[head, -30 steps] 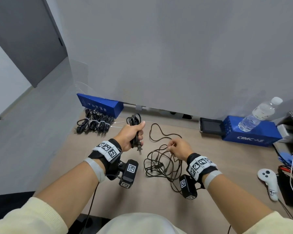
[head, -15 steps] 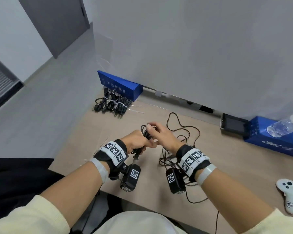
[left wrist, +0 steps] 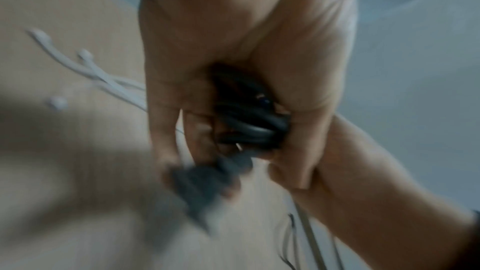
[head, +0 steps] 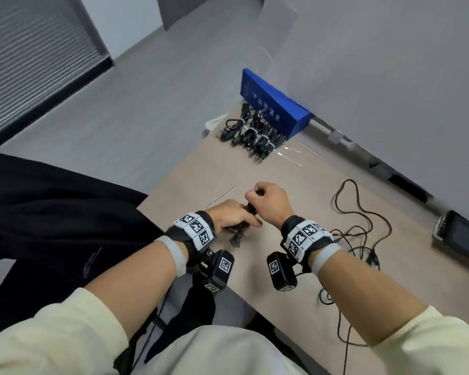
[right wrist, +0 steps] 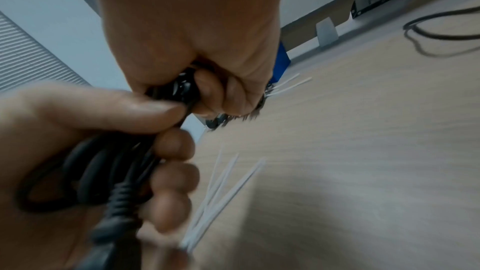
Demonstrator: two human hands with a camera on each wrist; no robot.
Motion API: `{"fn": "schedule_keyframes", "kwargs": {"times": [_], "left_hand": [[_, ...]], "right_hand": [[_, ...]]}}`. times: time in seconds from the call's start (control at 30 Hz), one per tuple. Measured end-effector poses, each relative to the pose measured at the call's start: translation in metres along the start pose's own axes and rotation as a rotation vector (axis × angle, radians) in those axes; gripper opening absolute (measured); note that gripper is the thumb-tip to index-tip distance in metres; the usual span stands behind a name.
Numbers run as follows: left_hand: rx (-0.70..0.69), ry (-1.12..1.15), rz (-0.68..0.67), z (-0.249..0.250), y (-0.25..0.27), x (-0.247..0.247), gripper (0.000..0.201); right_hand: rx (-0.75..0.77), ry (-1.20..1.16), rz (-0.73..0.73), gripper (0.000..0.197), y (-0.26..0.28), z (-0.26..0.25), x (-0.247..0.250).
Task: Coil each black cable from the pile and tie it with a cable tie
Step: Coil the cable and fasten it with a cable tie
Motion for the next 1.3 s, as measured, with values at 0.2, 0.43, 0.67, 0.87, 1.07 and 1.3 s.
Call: {"fn": "schedule_keyframes", "kwargs": {"times": [0.2, 0.43, 0.67, 0.87, 1.07, 1.3], "left_hand": [[0.05, 0.153, -0.086, -0.003, 0.0, 0.041, 0.013], [-0.018, 0.287, 0.13, -0.01, -0.006, 0.098, 0.013], [-0.042, 0.529, 0.399, -0.026, -0.008, 0.155, 0.024], [-0.02, 0.539, 0.391, -0.033, -0.014, 0.168, 0.019], [-0.002, 0.553, 0.359, -0.034, -0.019, 0.167, 0.017], [0.024, 0.569, 0.377, -0.043, -0.017, 0.166, 0.015]], "right_hand": [[0.09, -0.03, -0.057, 0.018, -0.03, -0.033, -0.02], [0.139, -0.144, -0.272, 0.024, -0.065, -0.054, -0.05], [0.161, 0.359, -0.308, 0.02, -0.103, -0.03, -0.085], [0.242, 0.557, -0.334, 0.021, -0.119, -0.032, -0.112], [0.211, 0.565, -0.359, 0.023, -0.111, -0.019, -0.11], [0.144, 0.498, -0.303, 0.021, -0.112, 0.0, -0.108]]}}
Point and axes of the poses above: each hand's wrist, its own y-axis away from the middle knuckle, its own x-axis out of the back of the hand, z = x × y, the point moved 4 cm from there along -y, towards the middle knuckle, and after that the axes turned 15 degrees about y, right-handed, at the moved point
